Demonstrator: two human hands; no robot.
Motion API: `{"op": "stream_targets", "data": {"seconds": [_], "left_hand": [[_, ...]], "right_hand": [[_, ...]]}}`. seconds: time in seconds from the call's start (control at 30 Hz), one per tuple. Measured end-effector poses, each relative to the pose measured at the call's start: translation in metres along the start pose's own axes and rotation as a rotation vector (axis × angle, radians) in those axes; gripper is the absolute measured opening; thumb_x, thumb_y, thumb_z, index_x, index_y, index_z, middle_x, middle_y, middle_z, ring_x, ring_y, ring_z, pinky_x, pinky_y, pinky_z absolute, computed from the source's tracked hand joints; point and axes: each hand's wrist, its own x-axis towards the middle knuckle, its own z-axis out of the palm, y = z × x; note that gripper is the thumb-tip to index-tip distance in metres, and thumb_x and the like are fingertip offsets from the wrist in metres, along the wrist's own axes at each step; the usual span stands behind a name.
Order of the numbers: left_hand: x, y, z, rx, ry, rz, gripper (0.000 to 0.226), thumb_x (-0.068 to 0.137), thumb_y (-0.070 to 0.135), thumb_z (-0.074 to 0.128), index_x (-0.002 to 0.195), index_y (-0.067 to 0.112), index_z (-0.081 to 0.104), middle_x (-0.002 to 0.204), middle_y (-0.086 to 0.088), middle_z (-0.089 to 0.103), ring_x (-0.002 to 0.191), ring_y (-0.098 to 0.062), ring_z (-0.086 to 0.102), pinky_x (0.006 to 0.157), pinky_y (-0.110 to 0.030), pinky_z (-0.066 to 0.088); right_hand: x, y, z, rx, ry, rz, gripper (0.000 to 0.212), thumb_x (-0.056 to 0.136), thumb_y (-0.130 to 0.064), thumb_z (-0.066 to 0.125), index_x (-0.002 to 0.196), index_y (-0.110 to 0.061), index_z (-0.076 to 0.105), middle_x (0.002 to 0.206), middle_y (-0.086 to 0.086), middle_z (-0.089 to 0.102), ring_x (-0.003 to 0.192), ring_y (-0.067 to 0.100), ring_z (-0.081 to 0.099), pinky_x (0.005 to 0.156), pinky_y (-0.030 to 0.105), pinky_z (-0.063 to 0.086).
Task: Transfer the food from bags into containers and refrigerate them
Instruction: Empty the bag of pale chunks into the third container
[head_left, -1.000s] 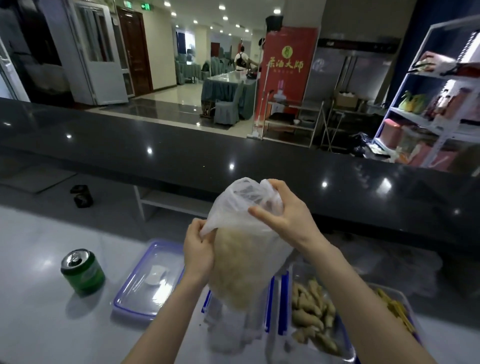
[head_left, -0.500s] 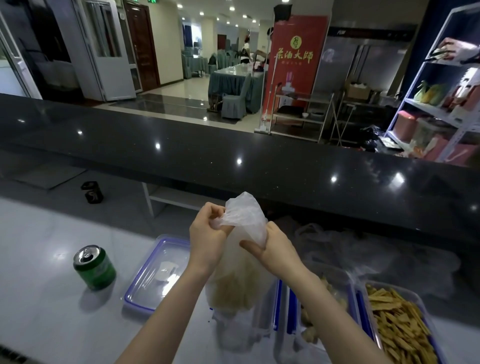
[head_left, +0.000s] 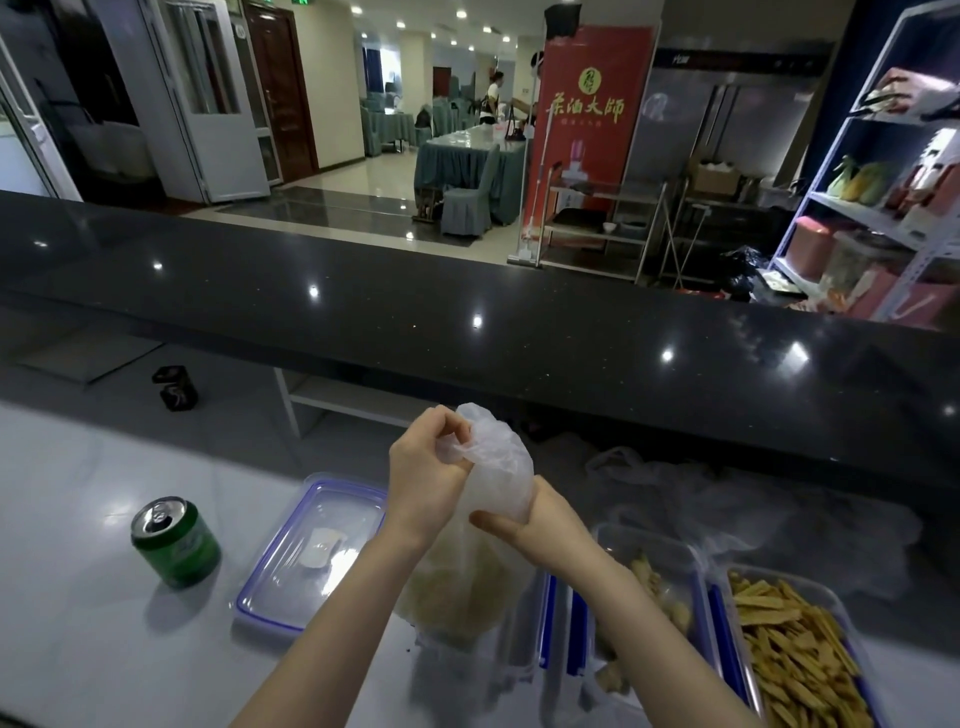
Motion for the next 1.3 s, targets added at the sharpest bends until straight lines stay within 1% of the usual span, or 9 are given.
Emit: {"op": "stream_targets", "data": {"seconds": [0.23,0.33,0.43,0.63,0.73,0.83,1.03,1.17,1.3], "left_hand": [[-0.01,-0.01,0.009,-0.015,-0.126,-0.052,0.03,0.069,-0.01,0.066,0.076,0.019,0.06,0.077,0.005,0.062,0.076,-0.003,0.058,0.069,-0.015,0.048],[-0.008,-0.004,0.012,-0.047,-0.261,-0.065,0.036,0.07,-0.001,0.072,0.091,0.026,0.061,0.09,0.009,0.065,0.088,-0.002,0.062,0.078,-0.018,0.053],[-0.009,-0.01,0.004,-0.052,-0.368,-0.06,0.054,0.064,0.011,0.08,0.107,0.035,0.058,0.105,0.015,0.064,0.102,0.0,0.06,0.086,-0.018,0.052],[-0.028,-0.063,-0.035,0.279,-0.543,-0.228,0.076,0.048,0.046,0.08,0.116,0.054,0.046,0.13,0.018,0.047,0.122,-0.002,0.044,0.1,-0.022,0.037],[-0.043,-0.083,-0.038,0.312,-0.5,-0.401,0.063,0.06,0.031,0.086,0.112,0.044,0.053,0.122,0.008,0.052,0.107,-0.01,0.055,0.091,-0.026,0.047],[-0.049,-0.084,-0.028,0.199,-0.404,-0.504,0.032,0.069,0.016,0.081,0.094,0.029,0.065,0.097,-0.001,0.066,0.07,-0.011,0.063,0.064,-0.029,0.056],[-0.047,-0.063,-0.001,0.195,-0.347,-0.316,0.027,0.076,0.004,0.068,0.079,0.031,0.066,0.077,-0.001,0.067,0.063,-0.011,0.054,0.059,-0.014,0.046],[-0.043,-0.049,0.005,0.14,-0.244,-0.21,0.028,0.076,-0.002,0.064,0.08,0.025,0.071,0.082,0.002,0.068,0.072,-0.009,0.059,0.064,-0.011,0.043],[-0.045,-0.04,0.004,0.085,-0.226,-0.138,0.024,0.071,-0.001,0.068,0.08,0.02,0.073,0.075,0.004,0.066,0.067,-0.007,0.058,0.06,-0.012,0.044]], "right_hand": [[-0.012,-0.005,-0.019,0.113,0.275,-0.202,0.114,0.062,-0.047,0.085,0.149,-0.04,0.012,0.156,-0.015,0.011,0.139,0.006,0.021,0.111,0.035,0.032],[-0.011,-0.015,-0.015,-0.038,0.133,-0.286,0.115,0.062,-0.041,0.085,0.147,-0.046,0.008,0.147,-0.016,0.033,0.134,0.006,0.03,0.11,0.034,0.035],[-0.006,-0.009,-0.013,-0.096,0.125,-0.228,0.078,0.076,-0.042,0.074,0.14,-0.044,0.029,0.114,-0.02,0.046,0.112,0.005,0.042,0.092,0.026,0.041],[0.001,0.035,-0.01,-0.327,0.162,-0.075,0.007,0.087,-0.027,0.053,0.093,-0.027,0.058,0.107,0.003,0.06,0.101,0.023,0.059,0.076,0.028,0.048],[0.001,0.045,-0.006,-0.563,0.108,-0.109,0.014,0.083,-0.023,0.054,0.093,-0.021,0.063,0.107,0.001,0.05,0.112,0.024,0.049,0.087,0.028,0.043],[-0.001,0.036,-0.001,-0.659,0.064,-0.188,0.037,0.078,-0.023,0.065,0.115,-0.022,0.061,0.147,-0.001,0.031,0.133,0.022,0.033,0.11,0.034,0.031],[-0.008,0.016,0.014,-0.046,-0.298,-0.128,0.107,0.064,-0.039,0.068,0.146,-0.05,0.001,0.145,-0.004,0.035,0.126,0.017,0.045,0.1,0.035,0.047],[-0.005,0.02,0.027,-0.092,-0.155,-0.105,0.095,0.065,-0.058,0.071,0.146,-0.038,0.027,0.144,-0.008,0.044,0.129,0.013,0.045,0.104,0.034,0.043],[0.004,0.018,0.017,-0.209,-0.149,-0.026,0.056,0.081,-0.035,0.07,0.131,-0.023,0.047,0.121,0.001,0.052,0.114,0.022,0.054,0.09,0.03,0.047]]}}
